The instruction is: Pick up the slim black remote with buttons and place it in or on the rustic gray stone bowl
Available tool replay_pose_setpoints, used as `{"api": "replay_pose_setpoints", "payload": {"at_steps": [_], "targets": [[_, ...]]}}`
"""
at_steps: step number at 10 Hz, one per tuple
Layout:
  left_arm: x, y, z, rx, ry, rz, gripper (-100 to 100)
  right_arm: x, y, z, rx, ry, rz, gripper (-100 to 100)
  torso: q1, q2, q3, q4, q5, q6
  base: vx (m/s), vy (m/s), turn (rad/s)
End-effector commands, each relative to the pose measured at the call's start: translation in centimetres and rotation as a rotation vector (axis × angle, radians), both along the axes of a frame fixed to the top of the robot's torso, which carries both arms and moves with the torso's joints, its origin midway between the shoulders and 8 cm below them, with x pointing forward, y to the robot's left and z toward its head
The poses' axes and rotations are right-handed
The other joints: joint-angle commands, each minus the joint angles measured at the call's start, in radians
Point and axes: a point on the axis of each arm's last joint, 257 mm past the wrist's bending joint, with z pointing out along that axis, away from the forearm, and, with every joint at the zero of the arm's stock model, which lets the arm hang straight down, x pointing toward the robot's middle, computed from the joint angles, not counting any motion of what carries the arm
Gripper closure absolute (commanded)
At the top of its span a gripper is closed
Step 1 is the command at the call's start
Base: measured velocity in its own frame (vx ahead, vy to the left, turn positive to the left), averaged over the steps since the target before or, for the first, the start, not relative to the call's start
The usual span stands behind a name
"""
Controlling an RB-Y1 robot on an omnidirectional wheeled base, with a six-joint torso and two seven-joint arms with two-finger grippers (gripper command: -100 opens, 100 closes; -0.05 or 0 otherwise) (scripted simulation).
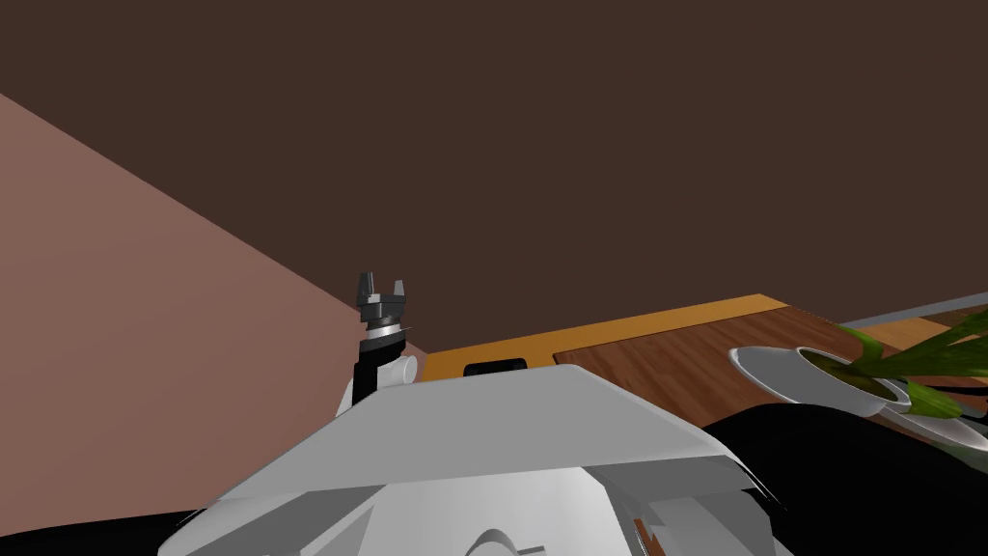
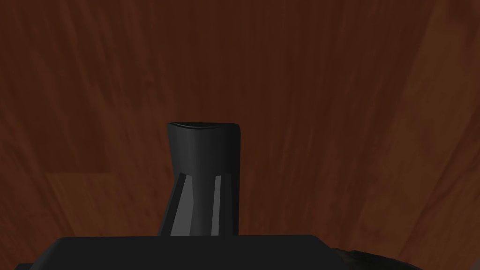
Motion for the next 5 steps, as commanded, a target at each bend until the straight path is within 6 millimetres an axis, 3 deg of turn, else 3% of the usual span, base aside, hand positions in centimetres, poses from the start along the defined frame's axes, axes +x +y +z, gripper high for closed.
{"api": "replay_pose_setpoints", "payload": {"at_steps": [1,2,3,4,5], "targets": [[0.0,0.0,0.0,0.0,0.0,0.0,0,0.0,0.0,0.0,0.0,0.0,0.0,0,0.0,0.0,0.0,0.0,0.0,0.0,0.0,0.0,0.0],[0.0,0.0,0.0,0.0,0.0,0.0,0,0.3,-1.2,1.2,-0.004,0.0,0.007,100,0.0,0.0,0.0,0.0,0.0,0.0,0.013,0.033,-0.09],[0.0,0.0,0.0,0.0,0.0,0.0,0,0.5,-1.8,2.0,-0.003,0.001,0.014,100,0.002,-0.001,0.0,0.0,0.001,0.0,0.017,0.067,-0.088],[0.0,0.0,0.0,0.0,0.0,0.0,0,0.4,-1.4,1.4,-0.006,0.001,0.01,100,0.005,-0.001,-0.001,0.0,0.002,0.001,0.005,0.032,-0.021],[0.0,0.0,0.0,0.0,0.0,0.0,0,0.3,-1.5,1.5,-0.005,0.001,0.011,0,0.003,0.0,0.0,0.0,0.001,0.0,0.0,0.006,0.0]]}}
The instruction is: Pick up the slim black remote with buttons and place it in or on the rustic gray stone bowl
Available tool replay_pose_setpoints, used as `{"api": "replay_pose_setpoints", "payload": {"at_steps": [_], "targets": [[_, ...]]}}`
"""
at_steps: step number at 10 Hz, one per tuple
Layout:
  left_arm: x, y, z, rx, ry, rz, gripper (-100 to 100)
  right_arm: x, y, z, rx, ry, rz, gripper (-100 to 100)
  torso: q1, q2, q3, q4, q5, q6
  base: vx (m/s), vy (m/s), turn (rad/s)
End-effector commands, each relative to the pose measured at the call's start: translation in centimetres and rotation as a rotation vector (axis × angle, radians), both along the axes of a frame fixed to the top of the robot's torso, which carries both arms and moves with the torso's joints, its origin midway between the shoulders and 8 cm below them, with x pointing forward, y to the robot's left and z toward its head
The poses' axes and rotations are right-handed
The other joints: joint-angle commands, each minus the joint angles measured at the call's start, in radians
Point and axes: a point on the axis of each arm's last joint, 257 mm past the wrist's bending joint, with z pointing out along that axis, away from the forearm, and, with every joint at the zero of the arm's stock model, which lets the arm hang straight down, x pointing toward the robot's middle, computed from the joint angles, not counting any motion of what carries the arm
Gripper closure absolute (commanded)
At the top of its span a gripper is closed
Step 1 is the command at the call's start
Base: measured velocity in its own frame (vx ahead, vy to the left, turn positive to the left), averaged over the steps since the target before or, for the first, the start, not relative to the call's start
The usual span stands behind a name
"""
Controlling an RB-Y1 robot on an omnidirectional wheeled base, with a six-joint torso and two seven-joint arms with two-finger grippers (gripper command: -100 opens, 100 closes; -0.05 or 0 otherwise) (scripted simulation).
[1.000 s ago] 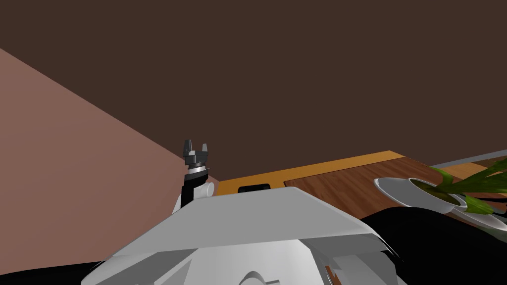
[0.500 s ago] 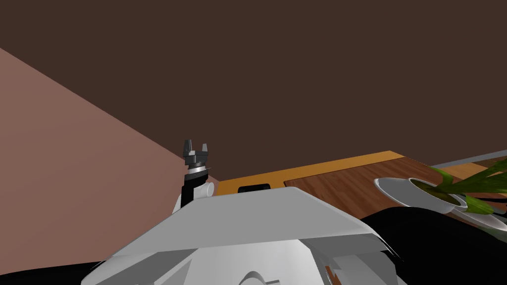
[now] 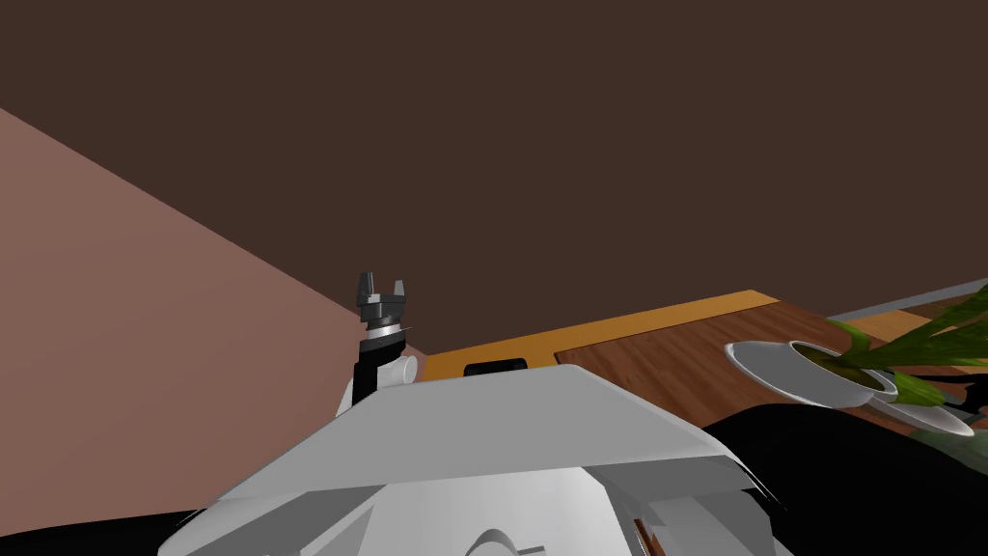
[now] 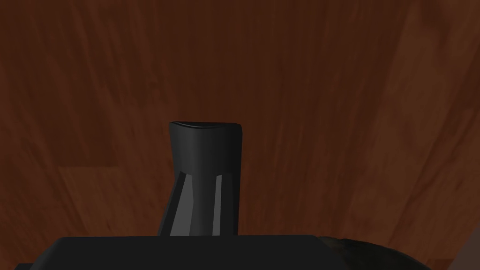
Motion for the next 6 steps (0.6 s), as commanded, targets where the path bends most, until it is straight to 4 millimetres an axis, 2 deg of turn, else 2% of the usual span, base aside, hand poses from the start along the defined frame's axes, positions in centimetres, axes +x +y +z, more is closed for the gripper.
{"api": "replay_pose_setpoints", "payload": {"at_steps": [1,6], "targets": [[0.0,0.0,0.0,0.0,0.0,0.0,0,-0.1,-0.9,1.1,-0.007,0.002,-0.004,100,0.0,0.0,0.0,0.0,0.0,0.0,-0.022,0.021,0.01],[0.0,0.0,0.0,0.0,0.0,0.0,0,0.0,-3.5,5.0,-0.019,0.008,-0.008,100,0.004,0.002,0.001,0.0,0.002,0.0,-0.037,0.045,-0.01]]}}
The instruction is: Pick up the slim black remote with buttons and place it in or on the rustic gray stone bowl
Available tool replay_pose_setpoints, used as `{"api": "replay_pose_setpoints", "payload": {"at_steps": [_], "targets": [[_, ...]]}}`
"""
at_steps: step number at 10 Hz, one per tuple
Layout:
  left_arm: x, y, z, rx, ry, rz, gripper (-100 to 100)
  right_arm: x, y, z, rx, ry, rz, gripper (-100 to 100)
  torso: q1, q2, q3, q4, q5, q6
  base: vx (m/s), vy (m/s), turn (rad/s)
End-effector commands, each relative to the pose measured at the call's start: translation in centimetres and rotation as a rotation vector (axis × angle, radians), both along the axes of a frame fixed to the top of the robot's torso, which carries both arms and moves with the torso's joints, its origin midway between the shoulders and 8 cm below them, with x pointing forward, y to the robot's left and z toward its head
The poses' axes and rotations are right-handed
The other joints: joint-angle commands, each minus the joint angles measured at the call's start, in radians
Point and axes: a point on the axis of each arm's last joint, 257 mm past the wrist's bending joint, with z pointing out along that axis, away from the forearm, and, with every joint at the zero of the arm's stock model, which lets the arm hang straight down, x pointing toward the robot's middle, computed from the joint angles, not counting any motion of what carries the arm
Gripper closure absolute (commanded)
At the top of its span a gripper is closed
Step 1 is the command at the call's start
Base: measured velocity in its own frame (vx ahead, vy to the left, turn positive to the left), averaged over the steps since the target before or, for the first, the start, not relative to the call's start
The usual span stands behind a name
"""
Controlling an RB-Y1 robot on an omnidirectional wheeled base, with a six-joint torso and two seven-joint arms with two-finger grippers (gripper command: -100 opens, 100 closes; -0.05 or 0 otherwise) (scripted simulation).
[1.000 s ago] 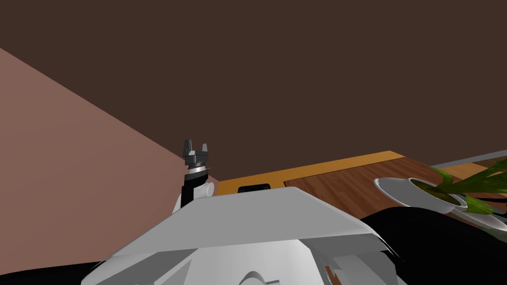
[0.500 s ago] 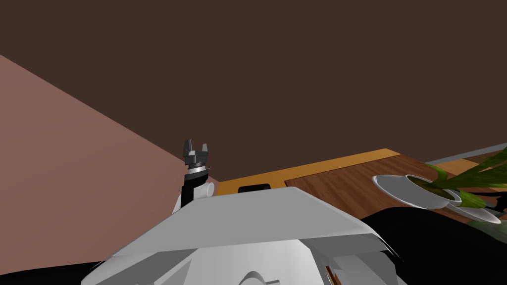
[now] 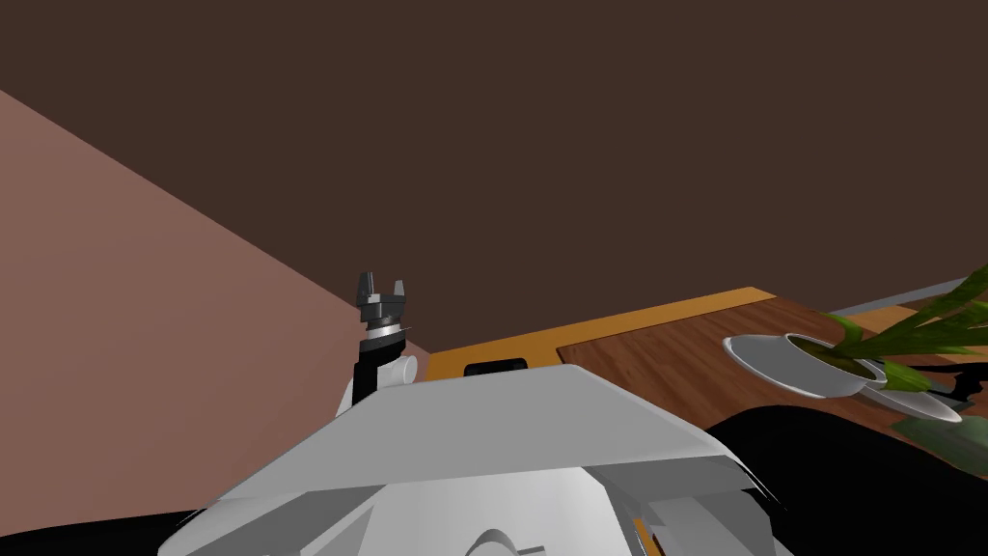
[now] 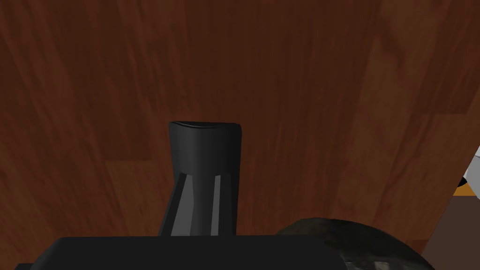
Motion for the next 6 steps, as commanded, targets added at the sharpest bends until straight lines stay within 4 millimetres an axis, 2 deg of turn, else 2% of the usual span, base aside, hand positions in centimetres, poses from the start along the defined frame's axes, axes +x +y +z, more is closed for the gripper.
{"api": "replay_pose_setpoints", "payload": {"at_steps": [1,4,6], "targets": [[0.0,0.0,0.0,0.0,0.0,0.0,0,0.3,-1.0,1.5,0.001,0.003,0.003,100,0.0,0.0,0.0,0.0,0.0,0.0,-0.014,0.068,-0.035],[0.0,0.0,0.0,0.0,0.0,0.0,0,0.9,-2.1,3.7,0.011,0.013,0.014,100,0.004,-0.003,-0.002,-0.001,0.0,0.0,0.001,0.098,-0.064],[0.0,0.0,0.0,0.0,0.0,0.0,0,1.9,-2.9,5.0,0.017,0.01,0.013,100,0.008,-0.003,-0.002,0.0,-0.001,0.001,0.042,0.162,-0.131]]}}
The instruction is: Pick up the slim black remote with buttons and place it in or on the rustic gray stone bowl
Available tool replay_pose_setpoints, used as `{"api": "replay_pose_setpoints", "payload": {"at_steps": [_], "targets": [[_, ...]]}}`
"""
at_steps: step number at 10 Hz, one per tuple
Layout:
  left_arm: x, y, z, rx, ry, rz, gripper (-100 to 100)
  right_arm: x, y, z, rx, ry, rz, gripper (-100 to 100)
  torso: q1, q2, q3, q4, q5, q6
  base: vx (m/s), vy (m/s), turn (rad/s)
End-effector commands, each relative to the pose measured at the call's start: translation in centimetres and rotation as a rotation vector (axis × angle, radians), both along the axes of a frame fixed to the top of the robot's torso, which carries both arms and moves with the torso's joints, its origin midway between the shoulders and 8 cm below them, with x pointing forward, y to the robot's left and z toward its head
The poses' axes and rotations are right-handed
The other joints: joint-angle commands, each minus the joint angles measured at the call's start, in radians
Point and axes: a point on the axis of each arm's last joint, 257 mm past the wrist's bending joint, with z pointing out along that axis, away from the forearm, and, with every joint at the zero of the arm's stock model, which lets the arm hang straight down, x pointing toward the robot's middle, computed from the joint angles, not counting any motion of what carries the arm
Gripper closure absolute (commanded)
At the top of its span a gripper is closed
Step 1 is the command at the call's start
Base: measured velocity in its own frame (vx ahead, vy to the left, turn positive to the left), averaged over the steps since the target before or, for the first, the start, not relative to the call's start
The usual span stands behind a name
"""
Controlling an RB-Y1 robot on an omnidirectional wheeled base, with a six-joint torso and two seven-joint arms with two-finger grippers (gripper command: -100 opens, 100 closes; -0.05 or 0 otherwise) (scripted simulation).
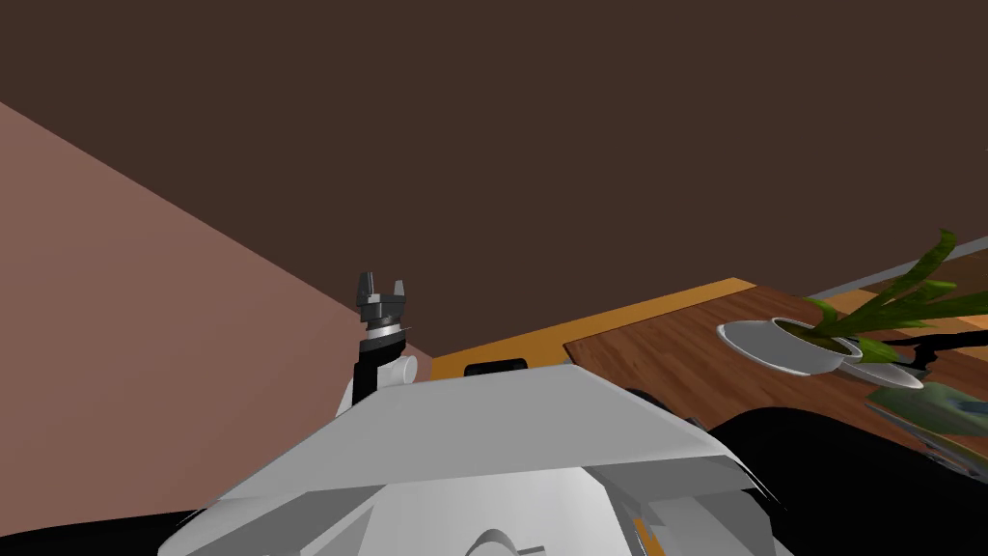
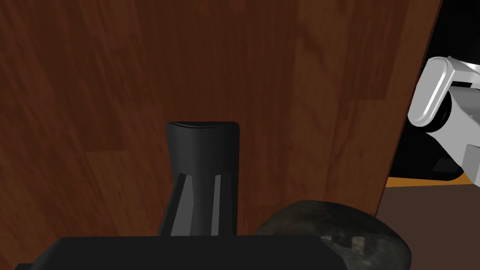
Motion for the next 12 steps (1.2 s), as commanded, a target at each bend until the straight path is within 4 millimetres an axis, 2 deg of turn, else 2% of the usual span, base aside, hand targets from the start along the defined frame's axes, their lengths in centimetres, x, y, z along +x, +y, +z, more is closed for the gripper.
{"api": "replay_pose_setpoints", "payload": {"at_steps": [1,5,6,7,11,12], "targets": [[0.0,0.0,0.0,0.0,0.0,0.0,0,0.9,-0.3,0.9,0.012,-0.007,0.002,100,0.0,0.0,0.0,0.0,0.0,0.0,0.129,0.178,-0.127],[0.0,0.0,0.0,0.0,0.0,0.0,0,2.1,-1.2,1.9,0.019,-0.004,0.03,100,-0.004,-0.011,-0.006,-0.001,-0.001,-0.003,0.171,0.132,-0.02],[0.0,0.0,0.0,0.0,0.0,0.0,0,1.8,-1.0,1.6,0.016,-0.005,0.023,100,-0.005,-0.011,-0.006,-0.002,-0.002,-0.003,0.078,0.046,0.003],[0.0,0.0,0.0,0.0,0.0,0.0,0,2.0,-1.0,1.6,0.018,-0.008,0.024,-100,-0.009,-0.006,-0.004,-0.001,-0.002,-0.003,0.016,0.01,0.004],[0.0,0.0,0.0,0.0,0.0,0.0,0,2.0,-1.0,1.6,0.018,-0.008,0.024,-100,-0.013,0.002,0.001,0.001,-0.003,-0.002,0.002,0.001,0.0],[0.0,0.0,0.0,0.0,0.0,0.0,0,2.0,-1.0,1.6,0.018,-0.008,0.024,0,-0.013,0.002,0.001,0.001,-0.003,-0.002,0.0,0.0,0.0]]}}
